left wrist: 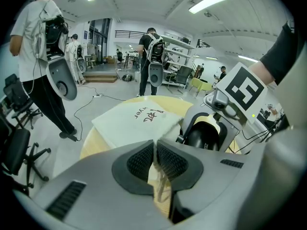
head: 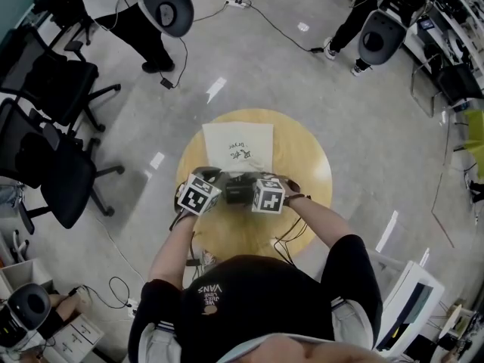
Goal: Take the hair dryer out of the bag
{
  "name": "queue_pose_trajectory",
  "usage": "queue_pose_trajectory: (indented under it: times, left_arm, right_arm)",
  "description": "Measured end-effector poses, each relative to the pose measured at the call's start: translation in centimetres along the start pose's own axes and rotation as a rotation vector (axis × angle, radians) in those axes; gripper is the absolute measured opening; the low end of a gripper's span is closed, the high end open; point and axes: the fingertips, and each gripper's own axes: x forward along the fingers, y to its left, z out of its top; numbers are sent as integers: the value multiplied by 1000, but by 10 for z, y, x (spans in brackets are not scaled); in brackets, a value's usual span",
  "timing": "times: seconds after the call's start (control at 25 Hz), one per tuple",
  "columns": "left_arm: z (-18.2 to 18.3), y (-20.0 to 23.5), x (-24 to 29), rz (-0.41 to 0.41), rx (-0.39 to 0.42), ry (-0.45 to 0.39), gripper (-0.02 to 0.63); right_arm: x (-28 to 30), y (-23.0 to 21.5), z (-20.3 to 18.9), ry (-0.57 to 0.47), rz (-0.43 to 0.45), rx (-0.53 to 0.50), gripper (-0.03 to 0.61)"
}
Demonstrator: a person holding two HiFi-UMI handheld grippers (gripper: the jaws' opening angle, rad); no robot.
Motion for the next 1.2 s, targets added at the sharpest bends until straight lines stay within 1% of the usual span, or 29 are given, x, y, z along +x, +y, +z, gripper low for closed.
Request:
queue_pose_trajectory:
  times: [0.08,0.2,0.32,0.44,0.68,1.2]
  left_arm:
    - [0,-1,1,0,-6,0,35]
    - [1,6,5,26,7,-30,35]
    - [5,8,2,36,3,-26,34]
    - [5,13,1,41,4,-24,34]
    - [3,12,-1,43,9,-25,35]
    - [-4,9,-5,31,27,-22,35]
  right_arm:
    - [-2,5,0,-4,5,3,350]
    - [-5,16,1,-9,26,-3,350]
    - [-7,30,4,-17,48,-23,350]
    - [-5,40,10,-33,58,-18,350]
    - [-5,57,16,-56,51,2,350]
    - [-4,91,22,-65,25,35,350]
